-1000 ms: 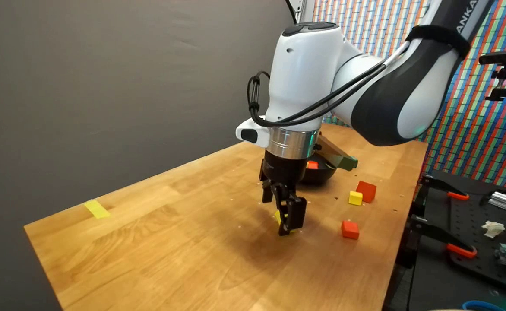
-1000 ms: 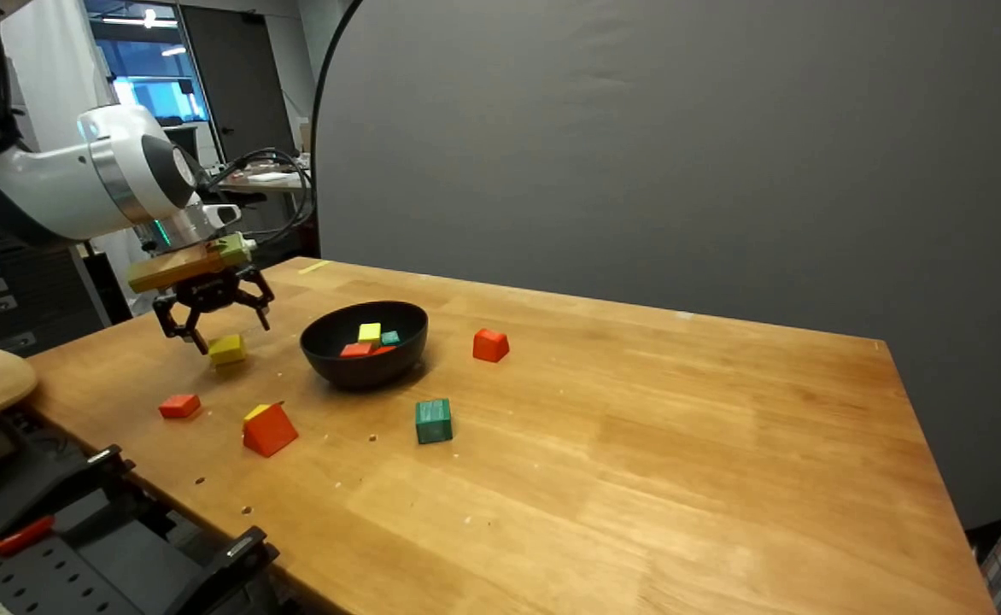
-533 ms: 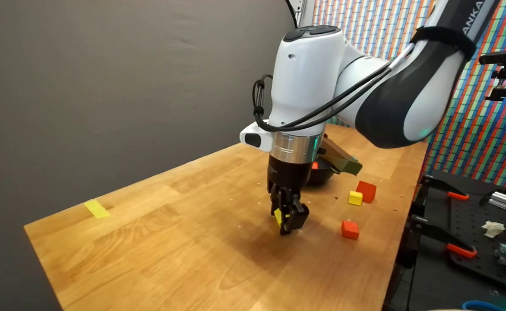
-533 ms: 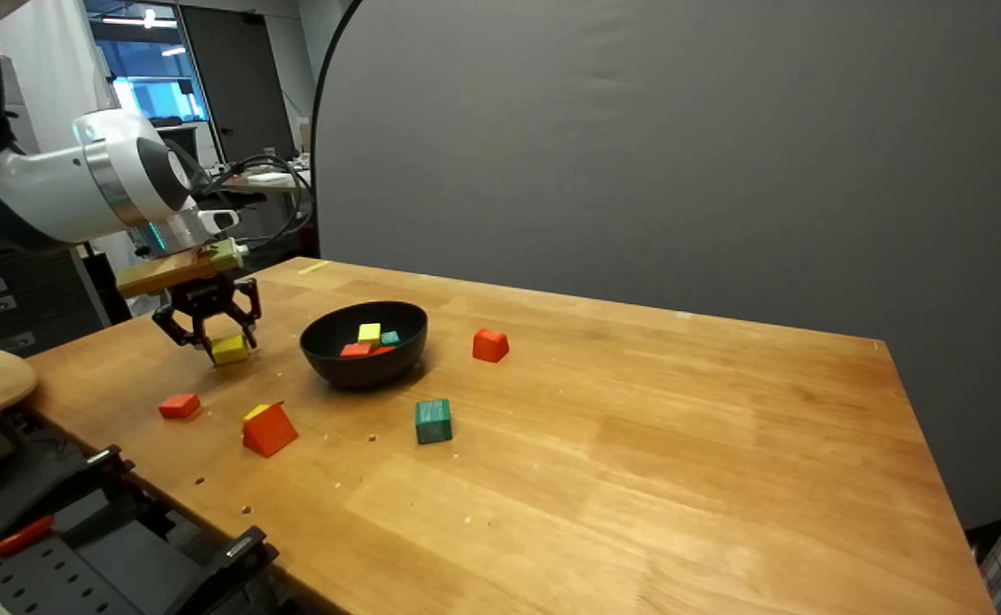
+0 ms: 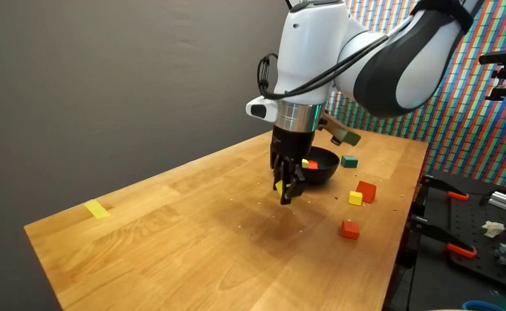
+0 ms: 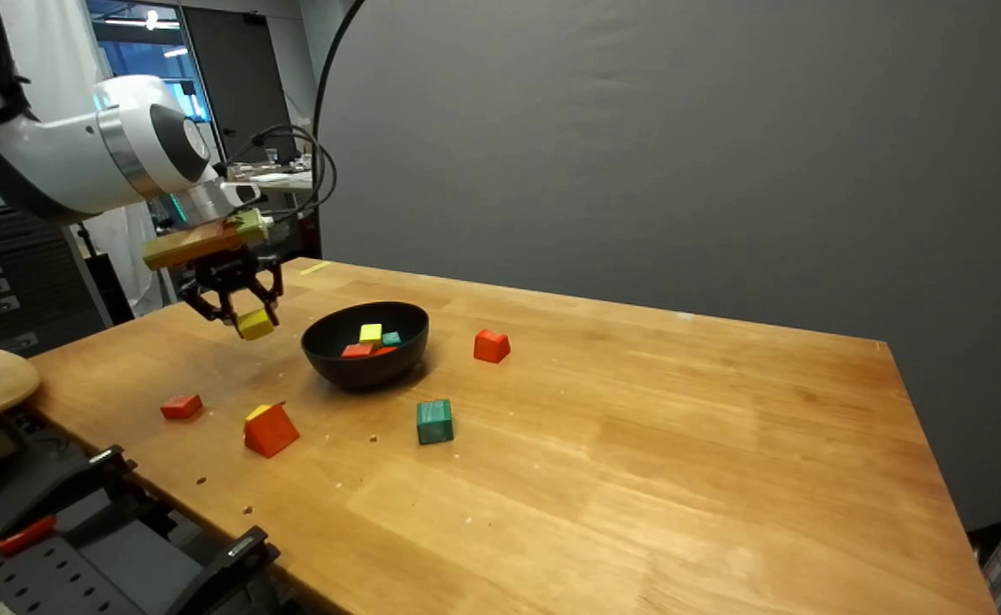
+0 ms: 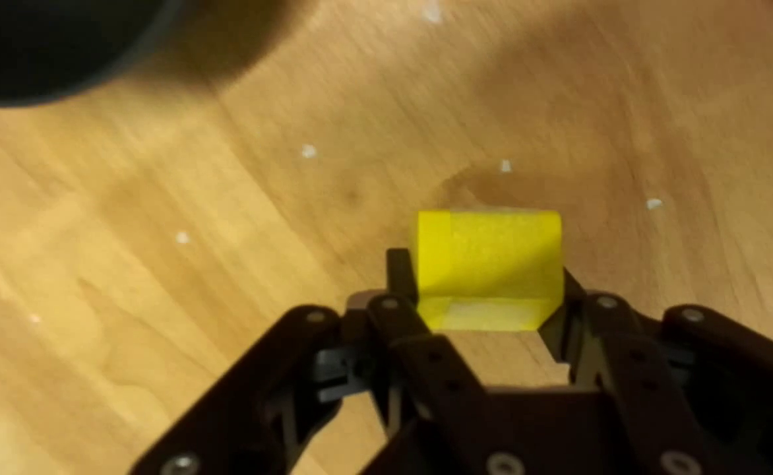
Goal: Put all the blocks in the bowl
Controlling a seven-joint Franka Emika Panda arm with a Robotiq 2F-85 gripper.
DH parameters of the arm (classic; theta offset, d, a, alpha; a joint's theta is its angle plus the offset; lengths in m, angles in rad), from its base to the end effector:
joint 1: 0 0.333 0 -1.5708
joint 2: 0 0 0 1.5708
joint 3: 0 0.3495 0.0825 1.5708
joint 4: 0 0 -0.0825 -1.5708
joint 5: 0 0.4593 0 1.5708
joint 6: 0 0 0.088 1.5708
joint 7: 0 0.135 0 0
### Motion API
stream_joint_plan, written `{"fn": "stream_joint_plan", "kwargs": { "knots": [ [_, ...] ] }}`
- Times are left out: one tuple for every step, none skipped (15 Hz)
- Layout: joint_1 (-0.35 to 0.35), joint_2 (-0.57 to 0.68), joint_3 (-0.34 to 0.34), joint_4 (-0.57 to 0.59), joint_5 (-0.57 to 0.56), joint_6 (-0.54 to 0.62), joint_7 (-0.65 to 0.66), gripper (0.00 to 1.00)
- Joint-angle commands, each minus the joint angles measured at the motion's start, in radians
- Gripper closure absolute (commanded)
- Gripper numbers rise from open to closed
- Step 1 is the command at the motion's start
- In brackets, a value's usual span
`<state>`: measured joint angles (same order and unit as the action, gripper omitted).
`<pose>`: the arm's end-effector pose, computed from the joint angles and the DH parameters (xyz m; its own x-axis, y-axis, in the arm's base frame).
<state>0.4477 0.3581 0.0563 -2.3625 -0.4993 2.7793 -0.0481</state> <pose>0.4768 0.2844 0.1153 0.5304 0.8477 0.0127 0.8328 -0.5237 0.1794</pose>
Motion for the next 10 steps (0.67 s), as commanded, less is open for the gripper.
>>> {"fn": "stream_joint_plan", "kwargs": {
  "knots": [
    [-0.106,-0.213,0.003,-0.121,-0.032,-0.045,-0.092,0.66],
    [-0.147,-0.252,0.003,-0.139,-0.023,-0.046,-0.128,0.66],
    [-0.196,-0.278,0.005,-0.154,0.006,-0.049,-0.188,0.68],
    [-0.24,-0.286,0.006,-0.159,0.036,-0.037,-0.252,0.71],
    [-0.272,-0.276,0.001,-0.155,0.052,-0.026,-0.291,0.76],
    [-0.304,-0.264,-0.005,-0.151,0.063,-0.013,-0.327,0.76],
    [-0.332,-0.245,-0.011,-0.148,0.071,0.008,-0.352,0.75],
    [-0.356,-0.229,-0.011,-0.147,0.087,0.025,-0.381,0.74],
    [-0.377,-0.21,-0.009,-0.148,0.106,0.054,-0.401,0.39],
    [-0.394,-0.199,-0.002,-0.152,0.131,0.082,-0.422,0.27]
  ]
}}
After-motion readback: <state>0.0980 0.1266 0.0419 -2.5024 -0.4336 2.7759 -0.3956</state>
